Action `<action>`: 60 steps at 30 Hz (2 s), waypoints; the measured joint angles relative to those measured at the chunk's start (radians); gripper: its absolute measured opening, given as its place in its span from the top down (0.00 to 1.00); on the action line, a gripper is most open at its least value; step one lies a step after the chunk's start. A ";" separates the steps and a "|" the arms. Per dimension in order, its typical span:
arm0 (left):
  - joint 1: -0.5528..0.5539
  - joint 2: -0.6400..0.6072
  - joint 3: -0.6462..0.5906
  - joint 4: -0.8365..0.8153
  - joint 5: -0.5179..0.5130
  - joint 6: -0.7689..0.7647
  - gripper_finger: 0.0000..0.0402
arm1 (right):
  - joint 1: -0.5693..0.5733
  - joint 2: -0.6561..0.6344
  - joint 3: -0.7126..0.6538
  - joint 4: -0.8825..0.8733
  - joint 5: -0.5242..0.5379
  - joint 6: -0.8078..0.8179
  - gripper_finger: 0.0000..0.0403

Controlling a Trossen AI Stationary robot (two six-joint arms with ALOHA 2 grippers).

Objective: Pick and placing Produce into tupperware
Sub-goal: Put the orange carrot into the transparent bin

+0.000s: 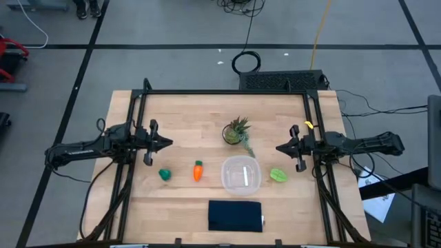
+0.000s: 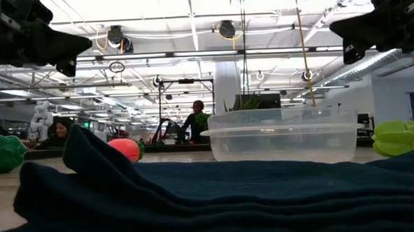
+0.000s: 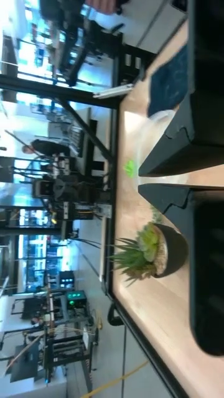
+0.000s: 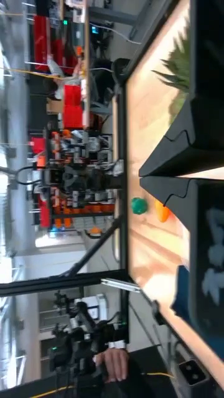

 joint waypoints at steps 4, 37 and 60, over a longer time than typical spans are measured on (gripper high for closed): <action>0.000 0.000 0.000 0.024 0.000 -0.041 0.92 | 0.000 0.000 0.000 0.014 0.000 0.025 1.00; -0.080 0.000 0.000 -0.036 -0.089 0.112 0.92 | 0.001 0.000 0.000 -0.037 -0.028 0.089 1.00; -0.082 0.068 0.000 -0.082 -0.206 0.047 0.92 | 0.001 0.000 0.000 -0.019 -0.027 0.042 1.00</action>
